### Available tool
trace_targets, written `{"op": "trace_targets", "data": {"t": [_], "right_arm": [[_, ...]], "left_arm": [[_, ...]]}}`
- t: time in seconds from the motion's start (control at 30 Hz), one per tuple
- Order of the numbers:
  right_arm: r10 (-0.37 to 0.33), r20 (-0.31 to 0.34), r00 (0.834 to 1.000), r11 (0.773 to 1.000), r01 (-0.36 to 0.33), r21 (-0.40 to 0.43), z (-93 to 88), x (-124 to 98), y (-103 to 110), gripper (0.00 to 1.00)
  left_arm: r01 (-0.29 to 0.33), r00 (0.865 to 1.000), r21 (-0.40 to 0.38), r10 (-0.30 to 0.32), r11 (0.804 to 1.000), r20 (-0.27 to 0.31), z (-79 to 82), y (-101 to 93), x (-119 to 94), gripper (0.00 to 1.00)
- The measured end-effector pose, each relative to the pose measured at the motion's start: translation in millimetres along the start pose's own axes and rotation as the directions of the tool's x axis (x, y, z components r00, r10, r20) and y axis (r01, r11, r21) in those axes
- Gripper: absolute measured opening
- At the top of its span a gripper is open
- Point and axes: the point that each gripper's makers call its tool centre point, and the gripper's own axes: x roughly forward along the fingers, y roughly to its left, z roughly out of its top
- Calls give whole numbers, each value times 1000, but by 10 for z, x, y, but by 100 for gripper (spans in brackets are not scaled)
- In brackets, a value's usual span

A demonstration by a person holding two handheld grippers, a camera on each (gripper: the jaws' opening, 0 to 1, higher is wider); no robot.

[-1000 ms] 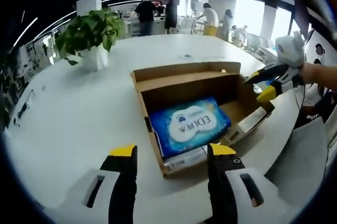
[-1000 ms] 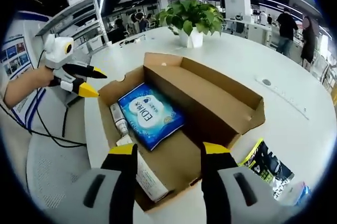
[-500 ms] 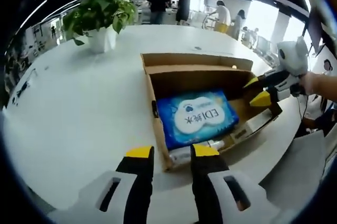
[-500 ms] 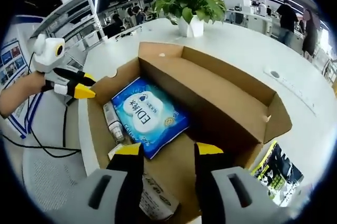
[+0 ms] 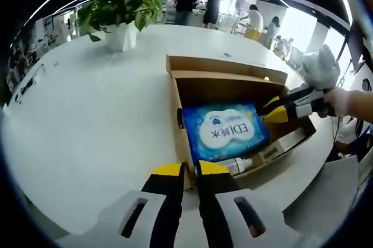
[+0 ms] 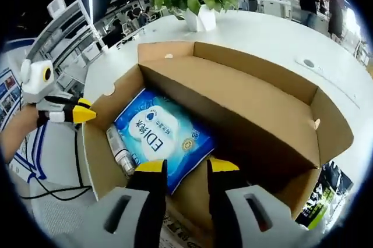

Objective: Operate the shoe box by opening the lid, removing the specified soft item, and placing it in the target area until the item is outside and the box remains undamaged.

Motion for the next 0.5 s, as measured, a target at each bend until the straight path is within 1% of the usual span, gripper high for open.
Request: {"op": "trace_targets", "data": {"t": [0.13, 0.33, 0.37, 0.4, 0.43, 0.47, 0.5], "right_arm": [[1, -12, 1000, 1000, -1, 19, -19, 72, 20, 22], [-27, -51, 998, 999, 30, 43, -118, 180, 24, 18], [-34, -63, 997, 998, 37, 48, -143, 191, 21, 17], [-44, -88, 995, 997, 49, 54, -196, 202, 11, 15], [-33, -77, 997, 996, 39, 81, -185, 215, 38, 13], [-38, -78, 996, 993, 46, 110, -187, 211, 38, 12], [-42, -75, 996, 994, 49, 99, -180, 210, 28, 11]], "left_arm": [[-1, 1000, -8, 1, 1000, 2, -3, 2, 3, 5], [-12, 1000, -23, 12, 1000, 4, -4, 6, 5, 5], [-14, 1000, -23, 14, 1000, 5, -4, 5, 4, 5], [-14, 1000, -23, 15, 1000, 6, -5, 4, 4, 5], [-16, 1000, -21, 16, 1000, 8, -5, 3, 3, 5], [-17, 1000, -26, 17, 1000, 10, -5, 6, 3, 5], [-17, 1000, -31, 17, 999, 9, -5, 5, 3, 4]]}}
